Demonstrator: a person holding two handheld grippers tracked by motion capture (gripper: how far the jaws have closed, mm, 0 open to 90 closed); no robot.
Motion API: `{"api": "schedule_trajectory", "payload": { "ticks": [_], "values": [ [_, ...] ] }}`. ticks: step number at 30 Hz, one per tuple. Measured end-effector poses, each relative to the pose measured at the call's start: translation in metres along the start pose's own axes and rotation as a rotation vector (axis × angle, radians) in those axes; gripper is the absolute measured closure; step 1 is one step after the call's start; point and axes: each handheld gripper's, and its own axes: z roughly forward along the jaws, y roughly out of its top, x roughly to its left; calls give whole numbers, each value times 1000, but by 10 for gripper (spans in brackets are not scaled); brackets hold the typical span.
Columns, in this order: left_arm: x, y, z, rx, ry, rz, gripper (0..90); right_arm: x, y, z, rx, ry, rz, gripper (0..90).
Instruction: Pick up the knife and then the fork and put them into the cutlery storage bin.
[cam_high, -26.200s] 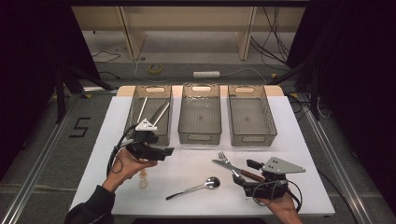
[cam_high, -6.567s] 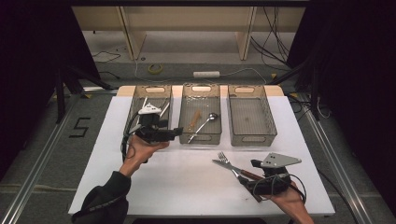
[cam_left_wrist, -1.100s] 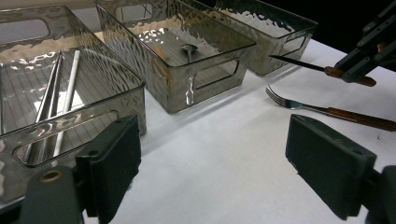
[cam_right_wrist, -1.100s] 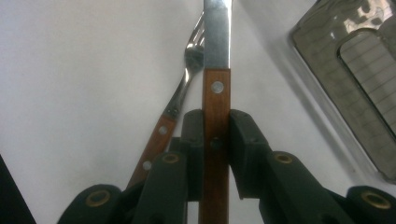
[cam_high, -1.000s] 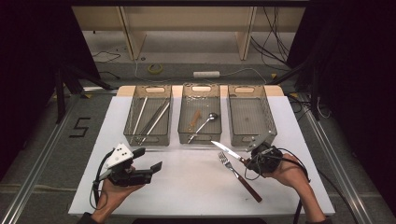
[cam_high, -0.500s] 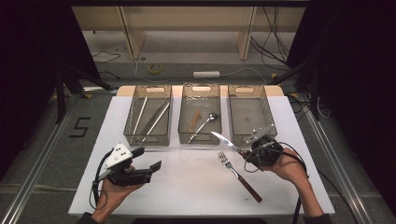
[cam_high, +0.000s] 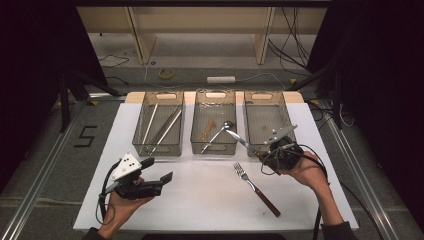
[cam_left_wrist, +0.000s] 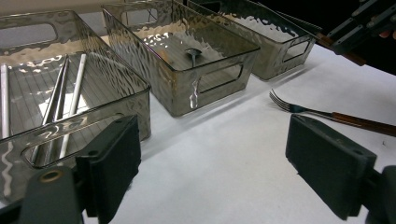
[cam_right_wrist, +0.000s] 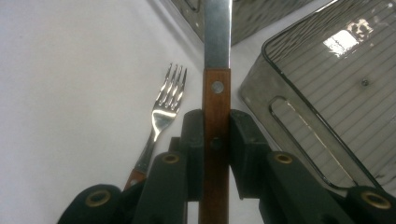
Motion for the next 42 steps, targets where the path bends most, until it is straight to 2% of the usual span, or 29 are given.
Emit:
{"api": "schedule_trajectory", "payload": {
  "ticks": [2,12,21,25,37,42],
  "values": [
    [0,0,0,-3,2,-3,176,-3,2,0,-8,0,-6,773],
    [0,0,-1,-10,5,-3,176,-20,20,-1,-47,-35,57,773],
    [0,0,-1,-12,6,-2,176,-40,34,0,-54,-69,98,773],
    [-1,0,-1,-13,8,-1,176,-49,37,1,-67,-82,145,773],
    [-1,0,-1,-13,10,2,175,-74,49,7,-61,-143,237,772],
    [-1,0,-1,-13,10,2,174,-82,51,12,-67,-145,279,772]
  ]
}}
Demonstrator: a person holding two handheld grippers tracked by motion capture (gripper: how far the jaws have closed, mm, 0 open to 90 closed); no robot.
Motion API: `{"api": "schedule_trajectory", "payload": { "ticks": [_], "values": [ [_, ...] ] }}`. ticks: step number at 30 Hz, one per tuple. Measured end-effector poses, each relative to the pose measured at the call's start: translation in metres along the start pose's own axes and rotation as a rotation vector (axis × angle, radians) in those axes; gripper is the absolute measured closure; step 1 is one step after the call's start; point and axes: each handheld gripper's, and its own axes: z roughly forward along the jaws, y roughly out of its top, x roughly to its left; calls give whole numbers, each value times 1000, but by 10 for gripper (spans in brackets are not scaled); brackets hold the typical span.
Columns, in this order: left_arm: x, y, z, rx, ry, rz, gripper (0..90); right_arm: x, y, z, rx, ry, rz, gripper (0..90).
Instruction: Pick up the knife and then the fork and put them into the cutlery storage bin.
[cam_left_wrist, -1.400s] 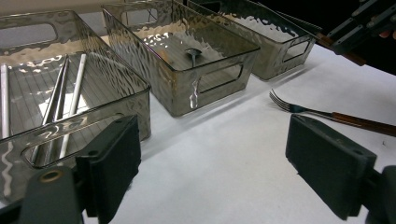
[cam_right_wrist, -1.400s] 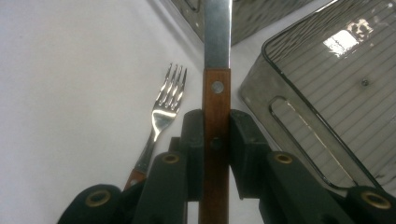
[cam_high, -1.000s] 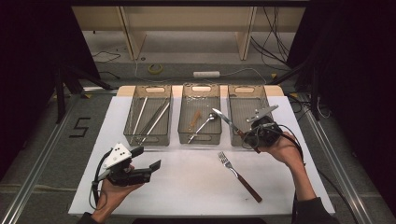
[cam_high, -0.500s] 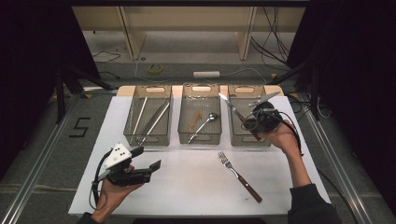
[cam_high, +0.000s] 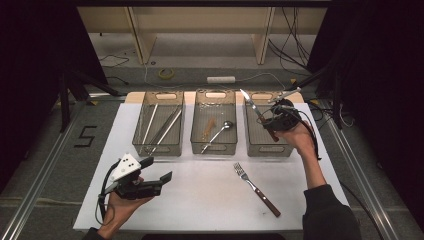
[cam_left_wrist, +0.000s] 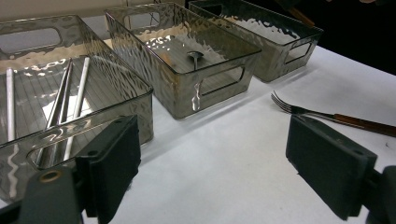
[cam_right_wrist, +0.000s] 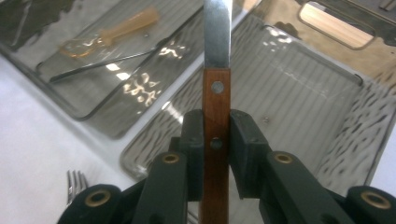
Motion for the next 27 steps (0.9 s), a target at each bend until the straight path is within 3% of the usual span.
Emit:
{"api": "schedule_trajectory", "payload": {
  "ticks": [15,27],
  "values": [
    [-1,0,0,3,-2,9,173,-13,0,16,30,-27,78,772],
    [-1,0,0,3,-1,13,172,-13,-5,30,54,-35,126,772]
  ]
}}
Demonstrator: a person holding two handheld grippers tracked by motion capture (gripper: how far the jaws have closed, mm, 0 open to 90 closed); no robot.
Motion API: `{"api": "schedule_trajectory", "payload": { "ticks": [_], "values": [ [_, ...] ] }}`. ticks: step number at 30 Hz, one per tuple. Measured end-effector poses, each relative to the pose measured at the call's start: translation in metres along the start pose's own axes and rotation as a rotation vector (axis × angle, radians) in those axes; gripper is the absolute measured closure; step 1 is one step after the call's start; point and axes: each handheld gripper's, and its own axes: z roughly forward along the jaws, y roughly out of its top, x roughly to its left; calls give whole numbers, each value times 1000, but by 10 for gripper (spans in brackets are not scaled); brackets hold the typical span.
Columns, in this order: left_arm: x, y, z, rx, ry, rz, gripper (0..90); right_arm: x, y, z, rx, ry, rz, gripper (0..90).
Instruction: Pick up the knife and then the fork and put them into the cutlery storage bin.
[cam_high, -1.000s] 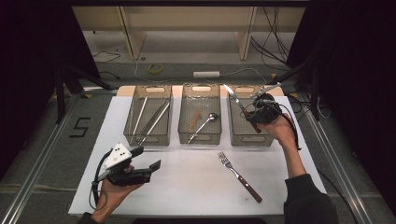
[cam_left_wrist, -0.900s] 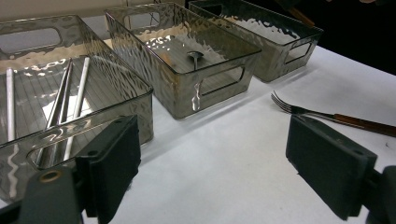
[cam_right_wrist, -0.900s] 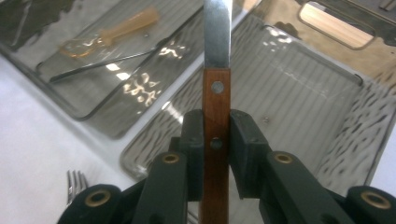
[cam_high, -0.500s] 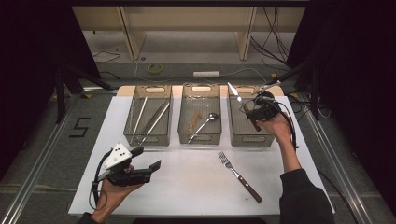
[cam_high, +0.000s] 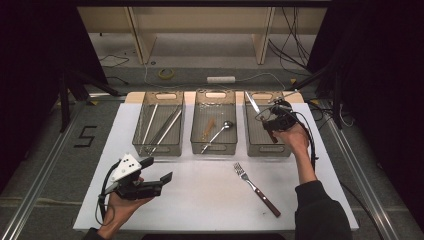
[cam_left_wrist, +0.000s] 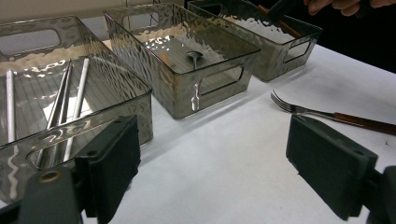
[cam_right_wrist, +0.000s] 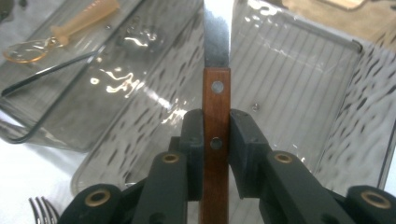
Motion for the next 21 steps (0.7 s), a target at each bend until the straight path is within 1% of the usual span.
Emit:
{"api": "schedule_trajectory", "payload": {
  "ticks": [2,6,14,15,18,20,21],
  "values": [
    [0,0,0,1,0,1,172,-1,-2,3,6,-3,12,772],
    [0,0,0,2,0,3,172,-2,-5,8,18,0,22,772],
    [0,0,0,2,0,5,172,-2,-7,12,20,-4,43,771],
    [0,0,0,2,0,5,172,-2,-8,13,27,-4,44,771],
    [0,0,0,2,0,2,171,-1,-9,15,32,-4,52,769],
    [0,0,1,4,1,4,171,0,-8,17,42,5,57,761],
    [0,0,1,4,1,4,171,2,-8,18,45,-5,49,754]
  ]
}}
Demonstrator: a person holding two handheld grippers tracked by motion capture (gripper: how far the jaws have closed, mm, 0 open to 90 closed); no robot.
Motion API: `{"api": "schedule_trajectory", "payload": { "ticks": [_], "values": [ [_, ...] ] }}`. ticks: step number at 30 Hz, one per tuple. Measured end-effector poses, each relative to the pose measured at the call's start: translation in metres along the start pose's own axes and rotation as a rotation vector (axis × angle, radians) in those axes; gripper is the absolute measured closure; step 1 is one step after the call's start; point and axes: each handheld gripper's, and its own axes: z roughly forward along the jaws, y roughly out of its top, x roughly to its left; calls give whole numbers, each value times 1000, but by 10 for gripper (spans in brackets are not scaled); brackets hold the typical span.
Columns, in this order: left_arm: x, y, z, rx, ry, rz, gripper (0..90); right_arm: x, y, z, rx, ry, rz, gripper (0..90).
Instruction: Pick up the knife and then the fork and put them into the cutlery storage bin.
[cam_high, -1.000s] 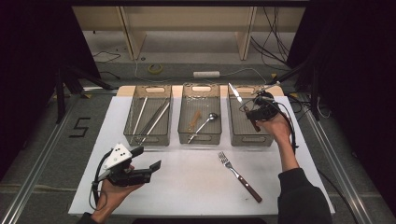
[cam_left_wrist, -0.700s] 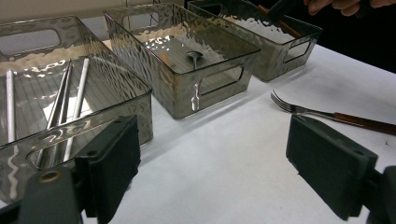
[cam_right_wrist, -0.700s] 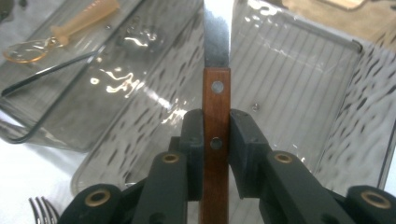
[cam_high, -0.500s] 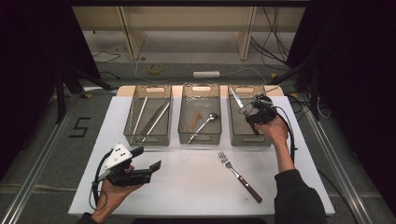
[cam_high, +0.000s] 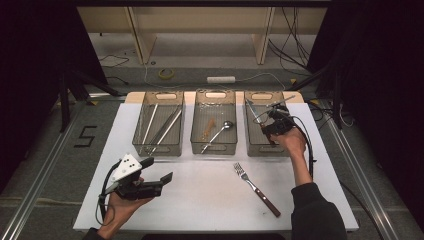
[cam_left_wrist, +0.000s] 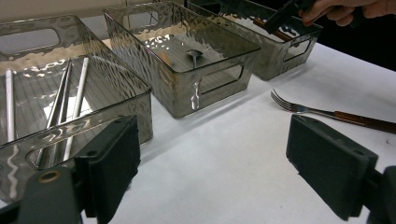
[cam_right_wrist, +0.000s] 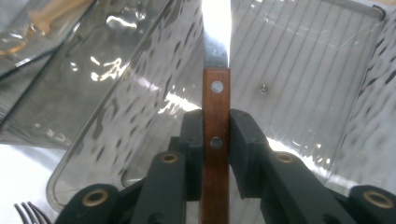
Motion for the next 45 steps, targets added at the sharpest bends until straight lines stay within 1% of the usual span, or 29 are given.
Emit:
{"api": "schedule_trajectory", "payload": {
  "ticks": [1,3,4,5,6,7,9,12,13,15,17,19,21,27,34,43,45],
  "values": [
    [0,0,0,-1,0,0,170,1,0,0,-7,-4,-5,723],
    [0,0,0,0,1,-1,170,2,1,-1,-14,53,-1,659],
    [0,0,0,0,1,-2,171,4,2,-1,-5,51,-8,635],
    [0,0,0,0,1,-1,170,5,2,-3,0,37,-22,635],
    [0,0,0,0,1,-2,170,6,2,-4,-6,37,-34,632],
    [0,0,0,0,0,0,170,6,2,-5,-9,49,-40,620],
    [0,0,0,-1,1,-1,170,7,2,-7,-8,54,-47,600],
    [0,0,0,-1,2,1,169,8,1,-9,-3,65,-52,525],
    [0,0,0,0,1,-1,169,8,0,-10,0,65,-58,515],
    [0,0,0,0,1,-2,169,9,-1,-14,-11,66,-67,488],
    [0,0,1,0,0,-3,169,10,-2,-19,-22,72,-73,436],
    [0,0,0,3,-1,1,169,13,-3,-24,-23,71,-89,402],
    [0,0,0,4,0,1,169,17,-4,-30,-30,69,-111,384],
    [0,0,0,0,2,-3,169,28,-9,-45,-60,89,-160,342],
    [0,0,0,0,3,-1,169,38,-20,-59,-87,115,-190,281],
    [0,0,0,2,3,3,168,53,-39,-72,-120,143,-234,279],
    [0,0,1,4,2,3,168,57,-43,-74,-125,150,-236,278]
  ]
}}
